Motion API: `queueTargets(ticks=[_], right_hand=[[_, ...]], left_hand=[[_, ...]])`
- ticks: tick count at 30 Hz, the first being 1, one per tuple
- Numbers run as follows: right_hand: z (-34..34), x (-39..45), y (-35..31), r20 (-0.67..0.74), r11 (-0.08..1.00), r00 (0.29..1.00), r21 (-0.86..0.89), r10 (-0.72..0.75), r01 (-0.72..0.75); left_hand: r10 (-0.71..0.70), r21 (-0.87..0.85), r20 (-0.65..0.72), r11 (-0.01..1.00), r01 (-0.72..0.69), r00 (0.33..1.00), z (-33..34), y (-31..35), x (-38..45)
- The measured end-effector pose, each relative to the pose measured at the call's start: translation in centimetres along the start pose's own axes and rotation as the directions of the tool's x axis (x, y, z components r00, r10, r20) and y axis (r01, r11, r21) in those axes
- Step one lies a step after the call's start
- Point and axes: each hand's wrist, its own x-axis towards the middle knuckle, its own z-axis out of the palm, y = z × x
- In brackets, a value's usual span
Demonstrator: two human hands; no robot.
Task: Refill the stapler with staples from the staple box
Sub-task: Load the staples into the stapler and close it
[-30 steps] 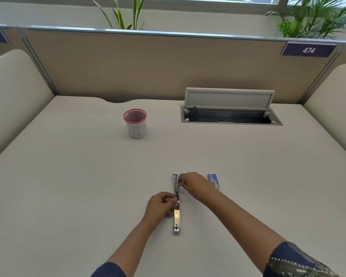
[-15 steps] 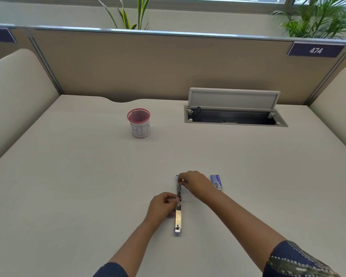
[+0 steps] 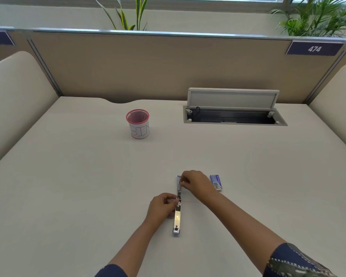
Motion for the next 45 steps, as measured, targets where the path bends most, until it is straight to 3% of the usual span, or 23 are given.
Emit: queueTargets(ticks=[5,13,25,30,34,37,42,45], right_hand=[[0.7,-1.2,1.4,-0.016,0.999,1.000,0.038,0.007,-0.006],[2.2,-3.1,2.2,0.049,0.970,0.983,-0.161,-0.175,0.180],[1.2,-1.0,2.5,0.067,0.976,0.995,-0.199,-0.079,0.091],[1.2,-0.8,2.6,0.034,0.989,0.999,-0.148,0.031,-0.025],[-0.2,-1.2,3.6,0.031,0.976,0.995,0.194,0.093,-0.098],[-0.8,-2.1,4.3,-0.057,0.972,0.992,0.213,0.110,-0.095],[1.5,-5.0,3.2,-0.268,0.980,0.952,0.088,-0.149,0.178],[3.3,-6.0,2.5,-0.313,0.959,0.909,-0.019,-0.275,0.284]], left_hand=[[0.003,-0.002,-0.005,1.000,-0.004,1.000,0.0,0.0,0.1],[0.005,0.015,0.004,1.000,-0.005,1.000,-0.1,0.1,-0.1],[0.013,0.087,0.002,0.996,-0.013,1.000,-0.2,-0.3,0.3],[0.044,0.058,-0.008,0.997,-0.043,0.999,0.0,0.3,-0.4],[0.061,0.029,-0.012,0.998,-0.061,0.998,0.0,0.1,-0.6],[0.055,0.037,-0.024,0.998,-0.054,0.998,0.1,0.0,-0.4],[0.053,0.045,-0.029,0.998,-0.051,0.998,0.1,0.1,-0.4],[0.060,0.057,-0.018,0.997,-0.059,0.998,0.0,0.4,-0.6]])
